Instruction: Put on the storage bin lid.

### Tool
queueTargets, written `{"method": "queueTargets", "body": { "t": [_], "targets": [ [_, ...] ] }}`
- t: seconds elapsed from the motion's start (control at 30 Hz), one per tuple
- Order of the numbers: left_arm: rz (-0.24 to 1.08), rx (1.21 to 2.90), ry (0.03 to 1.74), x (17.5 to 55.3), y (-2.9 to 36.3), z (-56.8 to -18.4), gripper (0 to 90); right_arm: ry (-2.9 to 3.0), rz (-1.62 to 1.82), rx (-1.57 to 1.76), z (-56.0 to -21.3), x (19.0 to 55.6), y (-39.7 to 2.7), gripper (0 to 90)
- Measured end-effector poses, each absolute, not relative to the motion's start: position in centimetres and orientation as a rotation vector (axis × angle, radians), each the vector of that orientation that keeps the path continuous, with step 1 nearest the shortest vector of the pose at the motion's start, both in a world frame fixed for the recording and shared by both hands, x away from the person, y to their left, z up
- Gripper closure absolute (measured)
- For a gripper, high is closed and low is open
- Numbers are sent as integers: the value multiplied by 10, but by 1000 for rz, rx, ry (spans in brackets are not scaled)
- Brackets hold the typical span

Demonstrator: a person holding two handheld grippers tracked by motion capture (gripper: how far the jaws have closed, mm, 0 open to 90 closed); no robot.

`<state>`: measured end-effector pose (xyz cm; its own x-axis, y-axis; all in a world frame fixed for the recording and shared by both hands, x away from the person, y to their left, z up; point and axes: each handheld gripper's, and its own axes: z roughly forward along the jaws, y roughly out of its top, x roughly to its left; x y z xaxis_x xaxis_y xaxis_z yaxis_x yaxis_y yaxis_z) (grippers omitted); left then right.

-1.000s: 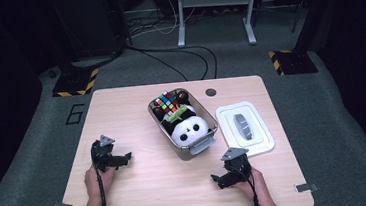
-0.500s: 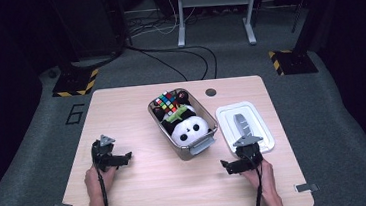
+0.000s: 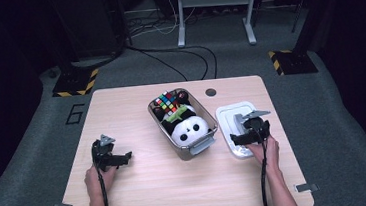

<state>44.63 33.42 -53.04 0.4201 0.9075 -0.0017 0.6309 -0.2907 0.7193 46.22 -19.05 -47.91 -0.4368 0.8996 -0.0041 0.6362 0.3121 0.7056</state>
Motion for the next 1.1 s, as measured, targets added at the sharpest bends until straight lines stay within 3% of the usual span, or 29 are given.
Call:
{"method": "queueTargets", "body": {
  "t": [0.07, 0.4, 0.53, 1.1],
  "targets": [
    [542, 2041, 1298, 446, 335, -530, 0, 2179, 888, 1395, -480, 472, -192, 38],
    [541, 2029, 1303, 446, 334, -530, 0, 2166, 821, 1457, -489, 493, -200, 418],
    [546, 2024, 1301, 446, 334, -530, 0, 2163, 807, 1457, -489, 495, -200, 634],
    [546, 2024, 1301, 446, 334, -530, 0, 2121, 847, 1459, -474, 492, -200, 670]
  ]
}}
